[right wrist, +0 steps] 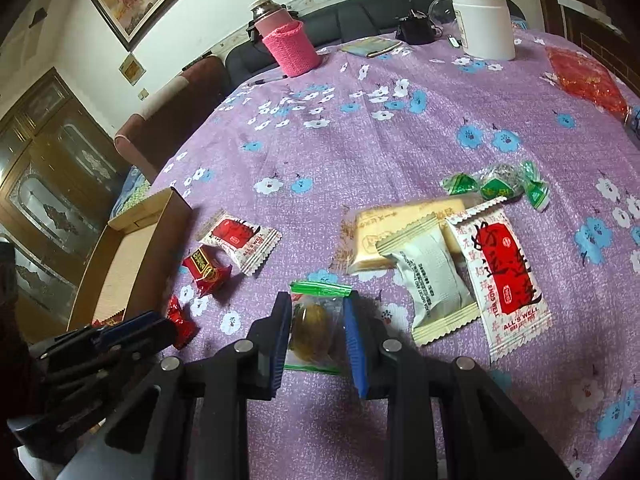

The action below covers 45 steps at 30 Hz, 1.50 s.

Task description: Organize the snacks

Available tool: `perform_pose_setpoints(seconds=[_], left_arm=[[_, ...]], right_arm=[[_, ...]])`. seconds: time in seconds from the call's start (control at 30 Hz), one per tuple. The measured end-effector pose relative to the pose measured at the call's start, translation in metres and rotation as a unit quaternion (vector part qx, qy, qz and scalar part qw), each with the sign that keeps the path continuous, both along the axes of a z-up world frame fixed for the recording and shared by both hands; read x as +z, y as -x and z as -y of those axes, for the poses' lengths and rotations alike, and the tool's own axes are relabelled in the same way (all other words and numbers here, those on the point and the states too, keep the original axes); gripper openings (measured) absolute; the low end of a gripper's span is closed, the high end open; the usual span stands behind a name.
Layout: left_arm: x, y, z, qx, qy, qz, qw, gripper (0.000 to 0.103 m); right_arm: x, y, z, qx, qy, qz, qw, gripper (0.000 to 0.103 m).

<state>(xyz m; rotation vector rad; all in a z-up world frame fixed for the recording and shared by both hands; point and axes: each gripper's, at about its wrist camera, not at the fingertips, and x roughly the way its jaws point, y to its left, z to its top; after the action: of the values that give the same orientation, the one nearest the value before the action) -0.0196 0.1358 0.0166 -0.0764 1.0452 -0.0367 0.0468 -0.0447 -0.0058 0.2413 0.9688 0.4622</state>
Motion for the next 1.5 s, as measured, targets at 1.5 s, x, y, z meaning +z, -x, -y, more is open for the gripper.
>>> perform_pose_setpoints(seconds=[1.5], left_arm=[[0.040, 0.135, -0.154, 0.169, 0.111, 0.101, 0.9742, 0.023]], right_arm=[[0.051, 0.071, -0.088, 0.162, -0.089, 0.016, 0.983, 0.027]])
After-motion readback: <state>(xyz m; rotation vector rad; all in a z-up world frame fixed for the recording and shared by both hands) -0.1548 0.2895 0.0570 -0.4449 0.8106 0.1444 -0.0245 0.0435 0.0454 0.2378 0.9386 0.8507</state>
